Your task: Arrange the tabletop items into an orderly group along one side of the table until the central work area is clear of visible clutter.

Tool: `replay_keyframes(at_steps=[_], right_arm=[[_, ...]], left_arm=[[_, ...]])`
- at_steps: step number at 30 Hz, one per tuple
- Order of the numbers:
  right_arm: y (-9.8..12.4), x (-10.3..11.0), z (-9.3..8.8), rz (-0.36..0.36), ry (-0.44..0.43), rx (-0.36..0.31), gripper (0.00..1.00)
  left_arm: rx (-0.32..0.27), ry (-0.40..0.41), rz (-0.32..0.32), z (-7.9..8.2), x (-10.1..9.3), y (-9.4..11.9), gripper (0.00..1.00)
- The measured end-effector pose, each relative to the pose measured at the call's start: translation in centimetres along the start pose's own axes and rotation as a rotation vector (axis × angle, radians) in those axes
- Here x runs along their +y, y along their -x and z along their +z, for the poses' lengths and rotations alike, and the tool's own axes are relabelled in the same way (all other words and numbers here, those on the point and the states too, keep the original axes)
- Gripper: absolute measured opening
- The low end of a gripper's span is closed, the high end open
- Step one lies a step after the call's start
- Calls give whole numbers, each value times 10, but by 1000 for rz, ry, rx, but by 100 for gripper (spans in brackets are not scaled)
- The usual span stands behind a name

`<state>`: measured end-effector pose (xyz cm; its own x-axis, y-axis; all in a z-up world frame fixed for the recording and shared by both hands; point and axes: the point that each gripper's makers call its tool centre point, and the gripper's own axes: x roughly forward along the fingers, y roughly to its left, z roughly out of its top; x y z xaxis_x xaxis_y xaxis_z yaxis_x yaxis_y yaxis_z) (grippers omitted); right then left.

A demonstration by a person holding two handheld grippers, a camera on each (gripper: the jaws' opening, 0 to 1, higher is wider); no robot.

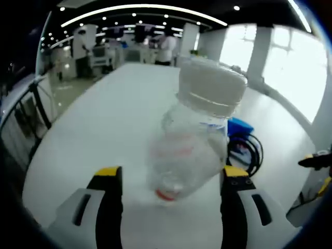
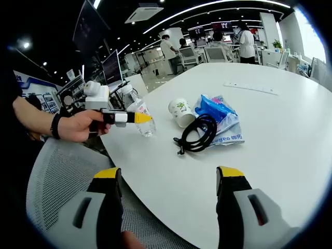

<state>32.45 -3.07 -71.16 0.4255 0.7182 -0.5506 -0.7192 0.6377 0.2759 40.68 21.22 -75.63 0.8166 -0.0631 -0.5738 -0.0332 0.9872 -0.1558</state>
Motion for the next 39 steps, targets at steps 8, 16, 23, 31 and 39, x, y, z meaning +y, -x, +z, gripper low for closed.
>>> replay_keyframes(at_steps=[8,16,23,31,39], right_arm=[[0,0,0,0,-3,-1,73],[0,1,-1,0,1,2,73],[0,0,-1,-5,-5,1,73],[0,-1,-1,-6,-10,4,73],[1,-3,-2,-14,-17,9,72]], left_arm=[[-24,-39,17,4,-5,0,69],[-51,-28,41,8,-7,0,61],[-72,-34,25,11,-10,4,41],[-59,-79,-10,13,-5,0,40],[-55,-91,-26,23,10,-10,39]])
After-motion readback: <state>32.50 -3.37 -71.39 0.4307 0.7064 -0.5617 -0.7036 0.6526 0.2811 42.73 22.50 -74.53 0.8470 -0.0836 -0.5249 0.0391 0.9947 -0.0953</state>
